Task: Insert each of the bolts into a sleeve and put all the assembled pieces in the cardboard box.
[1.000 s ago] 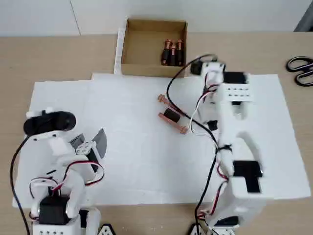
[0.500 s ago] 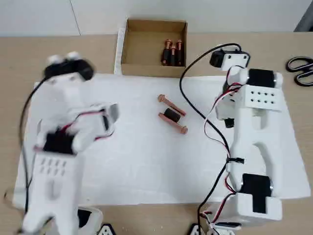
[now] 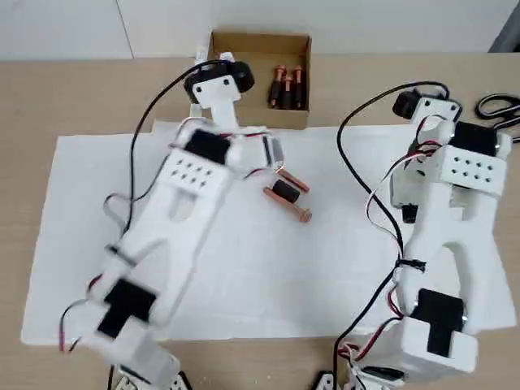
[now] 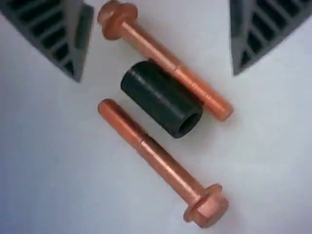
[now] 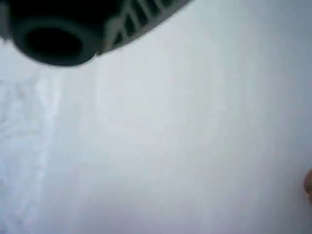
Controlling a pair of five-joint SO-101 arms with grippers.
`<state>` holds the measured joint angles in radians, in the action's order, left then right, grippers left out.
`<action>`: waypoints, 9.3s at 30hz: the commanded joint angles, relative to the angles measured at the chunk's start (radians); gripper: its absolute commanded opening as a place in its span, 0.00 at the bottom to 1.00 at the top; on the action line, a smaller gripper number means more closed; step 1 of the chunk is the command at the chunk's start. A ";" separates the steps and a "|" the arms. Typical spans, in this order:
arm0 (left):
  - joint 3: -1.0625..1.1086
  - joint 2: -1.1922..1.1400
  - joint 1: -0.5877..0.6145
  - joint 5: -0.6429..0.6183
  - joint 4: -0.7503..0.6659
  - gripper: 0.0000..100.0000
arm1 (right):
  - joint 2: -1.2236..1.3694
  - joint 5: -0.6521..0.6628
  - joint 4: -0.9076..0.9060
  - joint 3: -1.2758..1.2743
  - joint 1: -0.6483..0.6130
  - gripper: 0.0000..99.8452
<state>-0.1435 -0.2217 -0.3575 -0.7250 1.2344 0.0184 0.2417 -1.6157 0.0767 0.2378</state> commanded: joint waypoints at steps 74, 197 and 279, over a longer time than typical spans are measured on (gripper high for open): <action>-0.647 -0.695 -0.066 -0.218 0.080 0.16 | -0.056 0.003 0.007 -0.038 0.004 0.00; -0.295 -0.031 0.316 0.684 0.497 0.01 | -0.616 -0.002 -0.101 0.035 -0.143 0.00; 0.544 0.735 -0.075 0.279 -0.508 0.01 | -1.824 -0.342 1.099 -1.760 -0.716 0.00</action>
<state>0.3353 0.4933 -0.4204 -0.4304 0.8800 -1.7967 -0.0898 -0.5140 -1.6755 -0.4526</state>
